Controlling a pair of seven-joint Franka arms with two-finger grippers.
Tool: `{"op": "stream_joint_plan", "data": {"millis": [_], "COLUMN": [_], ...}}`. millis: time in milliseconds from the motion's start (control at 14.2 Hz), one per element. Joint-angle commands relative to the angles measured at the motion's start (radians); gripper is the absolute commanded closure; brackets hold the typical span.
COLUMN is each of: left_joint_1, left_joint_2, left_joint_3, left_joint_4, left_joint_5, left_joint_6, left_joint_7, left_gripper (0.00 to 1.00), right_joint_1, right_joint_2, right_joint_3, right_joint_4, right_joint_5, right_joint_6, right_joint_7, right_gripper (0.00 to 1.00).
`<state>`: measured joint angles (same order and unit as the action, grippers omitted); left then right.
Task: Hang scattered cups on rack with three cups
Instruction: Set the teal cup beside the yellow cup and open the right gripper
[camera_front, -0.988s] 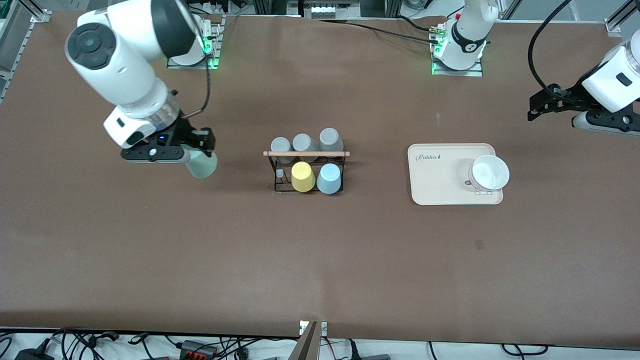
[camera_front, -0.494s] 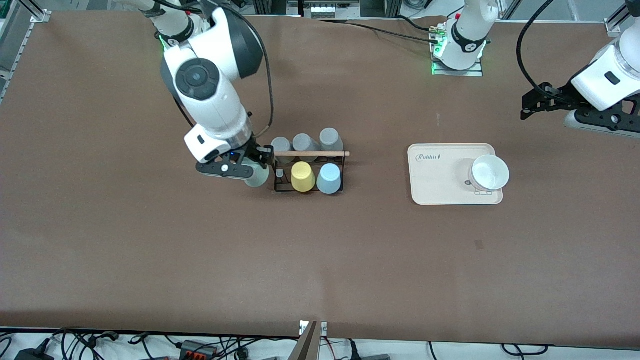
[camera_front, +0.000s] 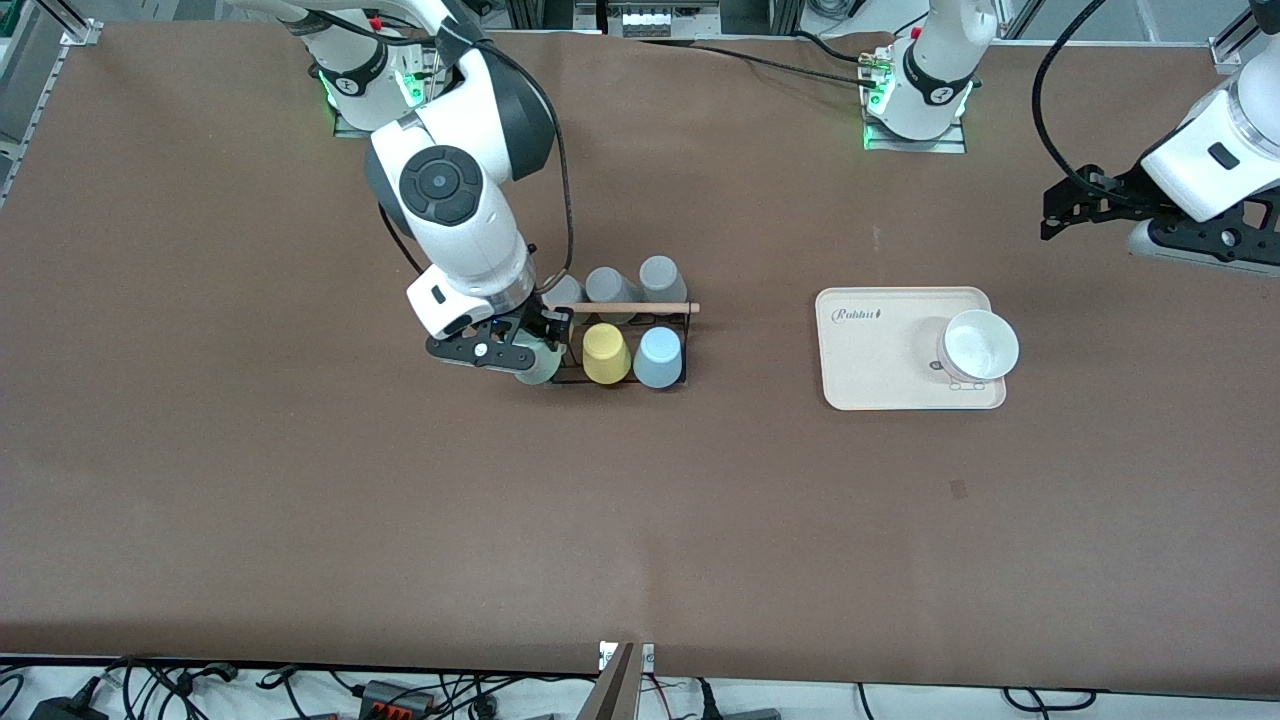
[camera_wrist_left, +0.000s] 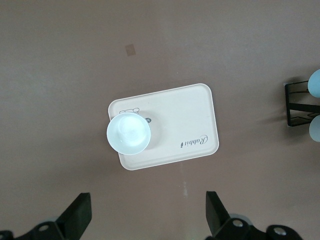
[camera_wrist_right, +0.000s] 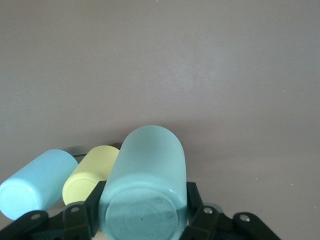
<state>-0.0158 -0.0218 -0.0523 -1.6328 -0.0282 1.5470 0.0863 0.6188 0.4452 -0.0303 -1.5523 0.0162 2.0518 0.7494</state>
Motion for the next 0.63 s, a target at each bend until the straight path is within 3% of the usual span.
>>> {"op": "stream_joint_plan", "data": {"millis": [0, 564], "left_joint_1": [-0.003, -0.004], "left_joint_2": [-0.004, -0.003], "left_joint_3": [0.000, -0.003], "left_joint_4": [0.004, 0.004], "left_joint_5": [-0.006, -0.004], "left_joint_6": [0.004, 0.004], "left_joint_7": [0.021, 0.023], "left_gripper": [0.00, 0.00], "right_joint_1": [0.031, 0.052], "right_joint_2": [0.027, 0.069], "right_joint_3": [-0.008, -0.008], "right_joint_4": [0.028, 0.017], "right_joint_5": [0.010, 0.007], "right_joint_6": [0.005, 0.028], "right_joint_7": [0.024, 0.022], "right_gripper": [0.86, 0.85]}}
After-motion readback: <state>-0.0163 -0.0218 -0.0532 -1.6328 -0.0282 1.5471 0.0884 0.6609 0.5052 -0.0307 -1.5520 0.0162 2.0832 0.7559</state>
